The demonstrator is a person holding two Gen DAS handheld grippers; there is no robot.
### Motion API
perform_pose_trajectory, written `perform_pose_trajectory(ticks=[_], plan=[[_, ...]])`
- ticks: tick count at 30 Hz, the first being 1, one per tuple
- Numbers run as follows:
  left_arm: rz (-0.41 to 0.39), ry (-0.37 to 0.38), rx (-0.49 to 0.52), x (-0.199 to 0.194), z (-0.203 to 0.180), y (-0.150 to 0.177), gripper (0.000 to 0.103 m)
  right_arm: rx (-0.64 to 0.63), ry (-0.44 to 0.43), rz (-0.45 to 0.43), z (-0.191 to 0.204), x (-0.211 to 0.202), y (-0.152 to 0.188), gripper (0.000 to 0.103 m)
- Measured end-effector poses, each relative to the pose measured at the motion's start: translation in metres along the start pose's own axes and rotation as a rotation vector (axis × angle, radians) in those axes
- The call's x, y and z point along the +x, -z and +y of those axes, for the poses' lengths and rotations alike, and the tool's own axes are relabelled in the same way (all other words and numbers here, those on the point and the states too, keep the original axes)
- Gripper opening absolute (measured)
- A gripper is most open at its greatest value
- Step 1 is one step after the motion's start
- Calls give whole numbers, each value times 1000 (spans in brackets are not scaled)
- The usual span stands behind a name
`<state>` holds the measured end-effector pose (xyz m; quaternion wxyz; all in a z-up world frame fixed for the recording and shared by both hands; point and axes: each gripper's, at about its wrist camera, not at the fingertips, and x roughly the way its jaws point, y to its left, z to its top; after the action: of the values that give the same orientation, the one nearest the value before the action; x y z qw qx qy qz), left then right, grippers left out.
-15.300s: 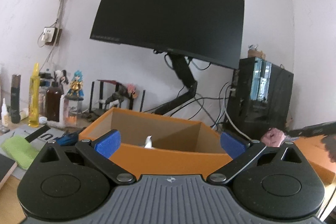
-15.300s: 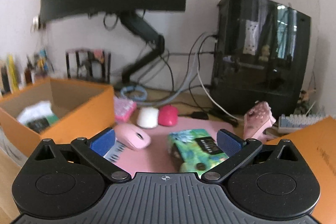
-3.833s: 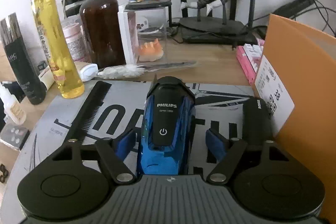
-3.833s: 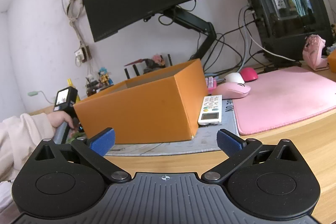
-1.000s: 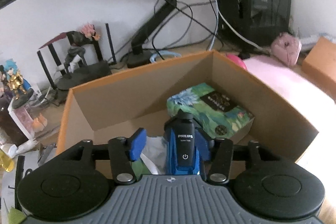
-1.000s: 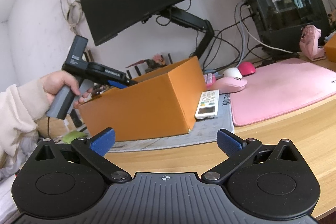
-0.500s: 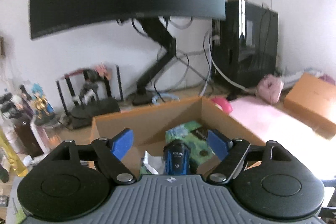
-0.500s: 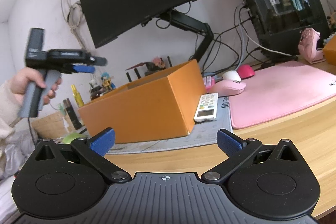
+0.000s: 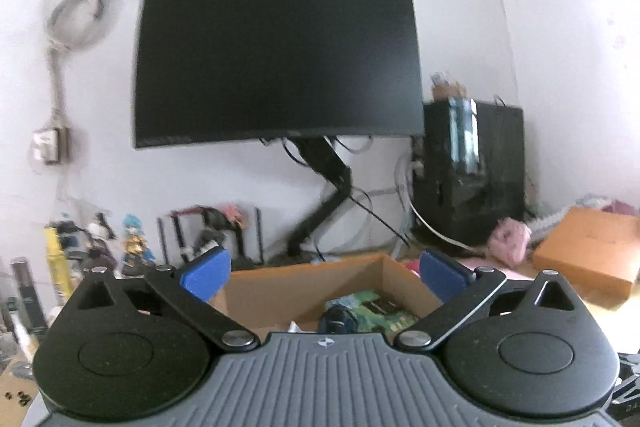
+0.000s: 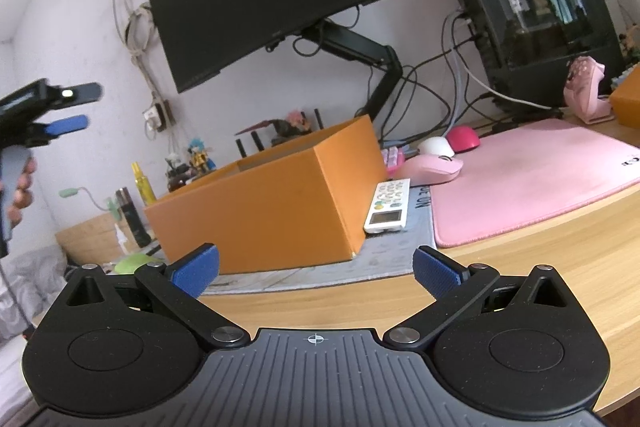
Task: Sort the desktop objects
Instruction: 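Withdraw the left tool from the box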
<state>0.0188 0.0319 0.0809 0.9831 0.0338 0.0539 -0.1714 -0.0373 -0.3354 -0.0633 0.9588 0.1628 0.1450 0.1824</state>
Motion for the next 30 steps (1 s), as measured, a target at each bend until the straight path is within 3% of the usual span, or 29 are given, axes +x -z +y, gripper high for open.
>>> perform_pose_trajectory(ticks=[3,5,7,11,18,22,30], plan=[[-87,-112,52,-15,-7,7,103,-5,1,9,1,-1,0,103],[-106,-201,79,-16,-12,12,103,-5,1,14,2,-1,0,103],[-110,-234,61,-15,-15,18,103,-13,3,16,4,-1,0,103],[-102,-176,3,-15,-20,33,103,-30,11,7,7,-5,-2,103],[-112,-161,11,-32,-37,75,103,-22,32,8,4,-6,-2,103],[-42,-147,-35,-37,-35,94,103,-25,26,9,7,-6,-2,103],[-26,-143,-37,-39,-32,93,103,-37,28,0,11,-10,-3,103]])
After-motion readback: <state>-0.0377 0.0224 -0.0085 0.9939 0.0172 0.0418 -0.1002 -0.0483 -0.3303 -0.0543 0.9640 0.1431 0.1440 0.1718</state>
